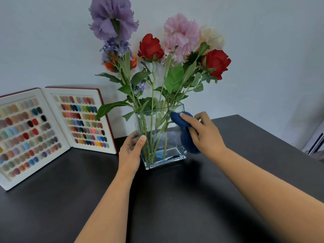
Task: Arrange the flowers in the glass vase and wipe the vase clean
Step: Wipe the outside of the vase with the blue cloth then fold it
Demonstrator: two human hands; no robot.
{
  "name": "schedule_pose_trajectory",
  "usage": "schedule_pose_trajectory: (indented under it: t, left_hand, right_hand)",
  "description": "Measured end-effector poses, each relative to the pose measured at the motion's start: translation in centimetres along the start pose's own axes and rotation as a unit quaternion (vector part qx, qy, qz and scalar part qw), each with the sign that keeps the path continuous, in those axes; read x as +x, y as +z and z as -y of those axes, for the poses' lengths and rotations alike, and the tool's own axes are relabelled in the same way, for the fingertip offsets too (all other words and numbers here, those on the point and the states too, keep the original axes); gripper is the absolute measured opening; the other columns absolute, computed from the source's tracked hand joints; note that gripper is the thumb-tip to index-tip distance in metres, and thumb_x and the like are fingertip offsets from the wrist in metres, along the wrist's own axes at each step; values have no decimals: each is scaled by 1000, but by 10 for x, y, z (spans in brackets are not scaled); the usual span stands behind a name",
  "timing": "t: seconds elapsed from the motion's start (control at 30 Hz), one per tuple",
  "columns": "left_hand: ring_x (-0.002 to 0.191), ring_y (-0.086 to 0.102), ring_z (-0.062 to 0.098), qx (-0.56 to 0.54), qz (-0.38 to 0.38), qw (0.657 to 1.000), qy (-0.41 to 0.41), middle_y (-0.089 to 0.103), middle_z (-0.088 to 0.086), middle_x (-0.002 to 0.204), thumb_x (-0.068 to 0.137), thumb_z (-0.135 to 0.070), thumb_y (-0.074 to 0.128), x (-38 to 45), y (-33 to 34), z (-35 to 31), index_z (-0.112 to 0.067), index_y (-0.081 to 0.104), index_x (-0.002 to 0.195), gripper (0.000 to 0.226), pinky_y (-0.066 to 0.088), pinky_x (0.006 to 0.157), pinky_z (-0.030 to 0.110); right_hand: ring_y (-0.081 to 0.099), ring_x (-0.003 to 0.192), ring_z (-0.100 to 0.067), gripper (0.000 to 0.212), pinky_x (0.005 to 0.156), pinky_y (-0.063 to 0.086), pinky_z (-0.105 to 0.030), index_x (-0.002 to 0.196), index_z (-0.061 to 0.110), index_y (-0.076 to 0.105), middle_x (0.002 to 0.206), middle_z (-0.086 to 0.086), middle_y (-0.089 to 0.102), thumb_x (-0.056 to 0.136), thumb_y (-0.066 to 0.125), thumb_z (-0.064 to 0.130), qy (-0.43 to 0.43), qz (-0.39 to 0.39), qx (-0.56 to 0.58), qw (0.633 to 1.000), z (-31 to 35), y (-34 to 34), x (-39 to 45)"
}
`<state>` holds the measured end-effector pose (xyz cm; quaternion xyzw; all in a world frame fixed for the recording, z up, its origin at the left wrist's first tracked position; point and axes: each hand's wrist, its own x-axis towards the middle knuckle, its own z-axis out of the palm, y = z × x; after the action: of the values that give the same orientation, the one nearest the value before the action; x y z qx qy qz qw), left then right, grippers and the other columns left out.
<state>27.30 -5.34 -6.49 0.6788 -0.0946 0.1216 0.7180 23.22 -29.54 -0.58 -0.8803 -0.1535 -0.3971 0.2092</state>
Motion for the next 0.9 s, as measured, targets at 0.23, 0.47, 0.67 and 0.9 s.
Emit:
schedule_pose_trajectory:
  t: [0.23,0.47,0.67,0.9]
  left_hand:
    - [88,61,-20,1,6,1000,-1,68,-38,91,77,-52,65,0,1,1,-44,59,103,28,43,70,-2]
    - [83,59,-25,0,6,1000,-7,65,-43,84,77,-50,64,3,2,0,-44,57,98,23,41,65,-4]
    - [85,60,-22,2,24,1000,-4,67,-39,87,76,-49,64,5,-1,5,-41,57,103,28,42,67,-3]
    - [93,66,-8,2,33,999,-2,73,-19,98,75,-58,68,6,-3,5,-32,61,114,48,48,74,6]
  right_hand:
    - [53,55,-29,39,51,43,-34,108,16,75,72,-13,58,72,77,2,-176,112,-115,971,-7,2,-46]
    - [55,62,-32,32,58,41,-38,110,16,74,76,-13,60,80,71,5,-110,8,-103,989,12,-5,6]
    - [55,77,-33,31,68,45,-43,117,15,67,87,-10,58,87,62,10,30,-59,-23,998,37,3,22]
    - [56,63,-32,39,54,44,-38,108,9,71,80,-14,60,69,72,6,-99,28,-95,990,62,36,-16]
